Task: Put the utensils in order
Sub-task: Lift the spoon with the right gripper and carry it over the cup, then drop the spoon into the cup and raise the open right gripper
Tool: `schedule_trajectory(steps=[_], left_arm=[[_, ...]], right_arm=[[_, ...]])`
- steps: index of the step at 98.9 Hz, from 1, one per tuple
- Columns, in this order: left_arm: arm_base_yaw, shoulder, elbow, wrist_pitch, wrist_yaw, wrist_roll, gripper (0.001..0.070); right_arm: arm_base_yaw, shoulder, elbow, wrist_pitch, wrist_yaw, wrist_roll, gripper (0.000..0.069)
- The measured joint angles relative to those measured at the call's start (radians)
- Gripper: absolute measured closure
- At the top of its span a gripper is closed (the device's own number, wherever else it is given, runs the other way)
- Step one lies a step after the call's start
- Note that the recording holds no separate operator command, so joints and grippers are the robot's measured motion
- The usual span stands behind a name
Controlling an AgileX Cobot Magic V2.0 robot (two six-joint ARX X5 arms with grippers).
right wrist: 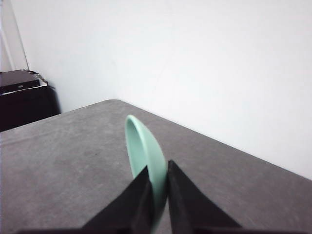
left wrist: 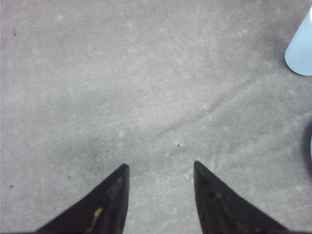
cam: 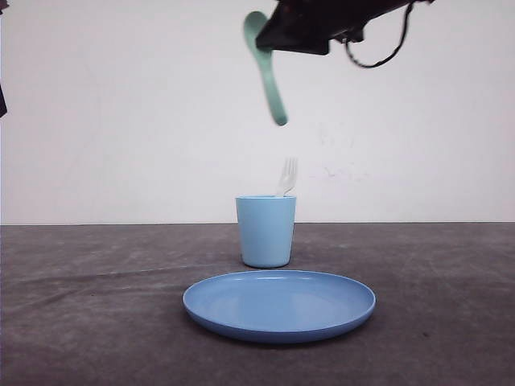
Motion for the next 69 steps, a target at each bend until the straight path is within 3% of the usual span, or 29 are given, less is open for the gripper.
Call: schedule_trajectory(steps=[28, 29, 60, 69], left_arm=[[0.0, 0.0, 0.0, 0.001, 0.0, 0.0, 0.047], [0.0, 0.0, 0.0, 0.001, 0.0, 0.0, 0.047], [0.0, 0.0, 0.0, 0.002, 0.0, 0.0, 0.047], [0.0, 0.0, 0.0, 0.002, 0.0, 0.0, 0.047]], right_arm=[[0.011, 0.175, 0.0, 0.193, 0.025, -0.055, 0.066], [0.011, 0.335, 0.0, 0.161, 0.05, -0.089, 0.066], [0.011, 0.337, 0.0, 0.138, 0.05, -0.089, 0.0657], [0.011, 0.337, 0.0, 0.135, 0.05, -0.089, 0.0591]])
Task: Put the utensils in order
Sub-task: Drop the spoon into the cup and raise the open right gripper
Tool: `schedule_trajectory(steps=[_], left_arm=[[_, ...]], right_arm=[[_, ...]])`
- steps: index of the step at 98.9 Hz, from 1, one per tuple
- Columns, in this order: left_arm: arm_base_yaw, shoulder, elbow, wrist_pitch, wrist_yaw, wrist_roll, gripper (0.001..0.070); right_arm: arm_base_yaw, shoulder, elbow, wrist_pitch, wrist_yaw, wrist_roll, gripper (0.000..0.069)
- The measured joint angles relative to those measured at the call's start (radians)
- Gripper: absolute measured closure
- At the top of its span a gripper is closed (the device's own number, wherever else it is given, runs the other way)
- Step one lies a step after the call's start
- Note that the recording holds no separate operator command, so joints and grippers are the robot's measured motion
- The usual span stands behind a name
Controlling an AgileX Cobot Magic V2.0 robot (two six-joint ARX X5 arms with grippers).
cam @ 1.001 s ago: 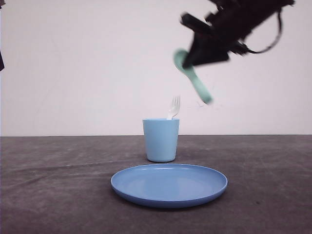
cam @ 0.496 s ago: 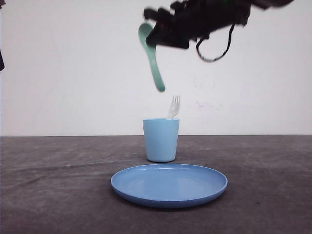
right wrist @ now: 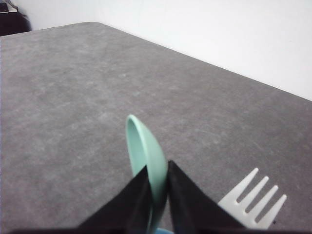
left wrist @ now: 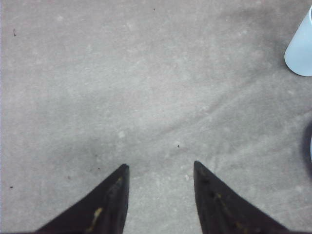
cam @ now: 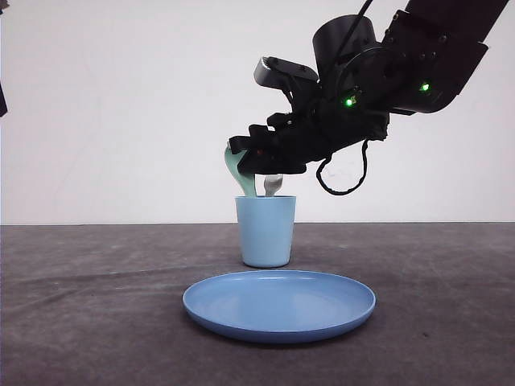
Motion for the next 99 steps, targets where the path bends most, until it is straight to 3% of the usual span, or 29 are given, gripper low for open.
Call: schedule_trajectory(steps=[16, 23, 54, 99], left_arm=[[0.0, 0.0, 0.0, 0.0, 0.0, 0.0, 0.047], [0.0, 0.0, 0.0, 0.0, 0.0, 0.0, 0.047], [0.0, 0.0, 0.0, 0.0, 0.0, 0.0, 0.047], [0.0, 0.0, 0.0, 0.0, 0.0, 0.004, 0.047]], right_arm=[[0.0, 0.0, 0.0, -0.002, -0.003, 0.001, 0.0322], [0.0, 0.0, 0.0, -0.004, -0.01, 0.001, 0.0278], [0.0, -0.148, 0.0, -0.187, -0.034, 0.001, 0.0256], [-0.073, -0.513, 0.0, -0.773, -0.034, 0.004, 0.0256]])
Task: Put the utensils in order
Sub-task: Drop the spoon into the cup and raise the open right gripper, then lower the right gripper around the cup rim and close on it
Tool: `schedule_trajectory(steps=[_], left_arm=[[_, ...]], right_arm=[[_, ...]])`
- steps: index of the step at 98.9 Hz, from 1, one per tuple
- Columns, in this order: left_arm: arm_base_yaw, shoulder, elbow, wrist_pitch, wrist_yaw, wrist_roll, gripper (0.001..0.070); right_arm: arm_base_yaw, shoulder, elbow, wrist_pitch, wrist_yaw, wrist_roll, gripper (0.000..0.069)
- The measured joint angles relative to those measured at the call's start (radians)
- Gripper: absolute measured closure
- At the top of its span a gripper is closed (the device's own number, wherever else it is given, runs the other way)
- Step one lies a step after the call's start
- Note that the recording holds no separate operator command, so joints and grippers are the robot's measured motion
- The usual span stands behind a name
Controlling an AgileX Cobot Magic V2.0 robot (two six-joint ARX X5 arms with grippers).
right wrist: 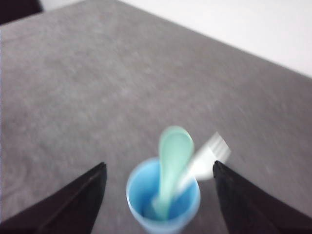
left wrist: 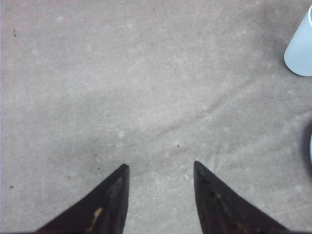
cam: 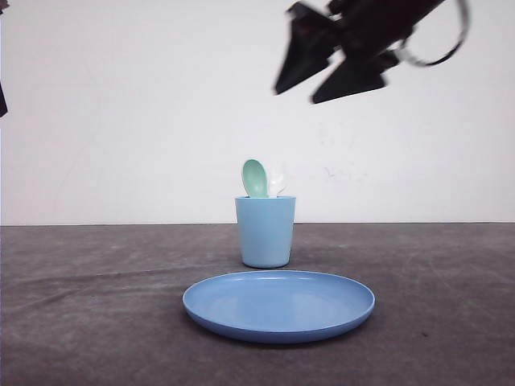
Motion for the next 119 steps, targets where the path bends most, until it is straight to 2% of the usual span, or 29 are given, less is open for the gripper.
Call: schedule_trajectory(steps=[13, 47, 53, 64, 72, 78, 119], left_arm=[[0.0, 0.0, 0.0, 0.0, 0.0, 0.001, 0.047], [0.0, 0.0, 0.0, 0.0, 0.0, 0.003, 0.047], [0.0, 0.0, 0.0, 0.0, 0.0, 0.003, 0.047], [0.0, 0.0, 0.0, 0.0, 0.0, 0.003, 0.047], [0.0, 0.0, 0.0, 0.0, 0.0, 0.003, 0.047], [0.0, 0.0, 0.0, 0.001, 0.0, 0.003, 0.047], [0.0, 0.0, 0.0, 0.001, 0.0, 0.003, 0.047]], right_arm=[[-0.044, -0.046, -0.018, -0.087, -0.018, 0.002, 0.0256], [-0.075, -0.051, -0.199, -0.01, -0.026, 0.015, 0.0254], [-0.074, -0.051, -0.215, 0.002, -0.026, 0.016, 0.0221], [-0.071, -0.045, -0.232, 0.004, -0.026, 0.021, 0.0095], [-0.066, -0.026, -0.232, 0.016, -0.027, 0.023, 0.0034], [-0.059, -0.005, -0.232, 0.042, -0.029, 0.023, 0.0011], [0.015, 0.23, -0.232, 0.388, -0.02, 0.077, 0.001]])
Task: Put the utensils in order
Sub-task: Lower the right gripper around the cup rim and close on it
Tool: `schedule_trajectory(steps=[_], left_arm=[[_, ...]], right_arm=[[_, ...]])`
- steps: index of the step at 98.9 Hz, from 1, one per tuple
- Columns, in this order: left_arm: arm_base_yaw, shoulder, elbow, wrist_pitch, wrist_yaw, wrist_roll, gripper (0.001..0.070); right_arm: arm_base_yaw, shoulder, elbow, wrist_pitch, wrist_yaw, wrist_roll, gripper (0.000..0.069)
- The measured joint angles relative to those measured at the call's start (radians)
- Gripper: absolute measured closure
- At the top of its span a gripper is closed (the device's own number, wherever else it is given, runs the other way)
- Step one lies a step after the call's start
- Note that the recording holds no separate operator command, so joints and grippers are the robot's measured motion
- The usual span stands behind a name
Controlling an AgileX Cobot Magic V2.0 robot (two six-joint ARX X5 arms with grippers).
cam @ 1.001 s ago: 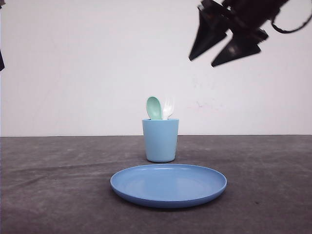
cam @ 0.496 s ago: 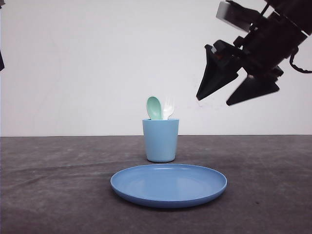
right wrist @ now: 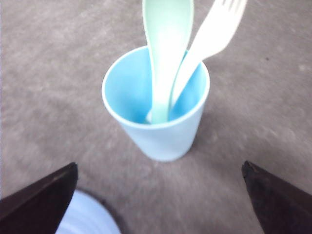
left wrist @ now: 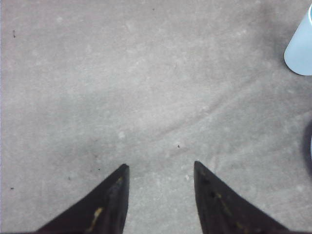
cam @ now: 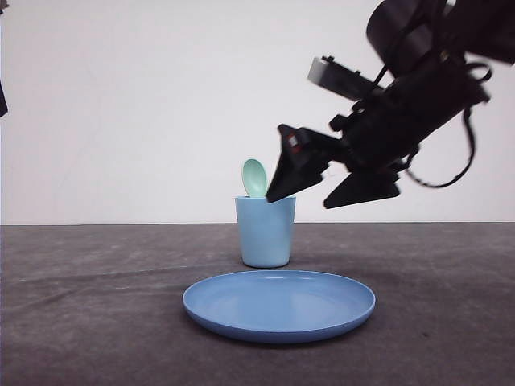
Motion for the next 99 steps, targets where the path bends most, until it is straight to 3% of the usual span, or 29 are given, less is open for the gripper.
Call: schedule_trajectory(steps=[41, 80, 99], left_arm=[[0.0, 0.0, 0.0, 0.001, 0.0, 0.0, 0.047], [0.0, 0.0, 0.0, 0.005, 0.0, 0.0, 0.047], [0.0, 0.0, 0.0, 0.005, 0.0, 0.0, 0.047]], right_arm=[[0.031, 0.205, 0.141, 0.033, -0.001, 0.043, 0.001], [0.037, 0.275, 0.253, 0.026, 0.001, 0.043, 0.0013], [0.04, 0.275, 0.253, 0.026, 0.009, 0.04, 0.0178]])
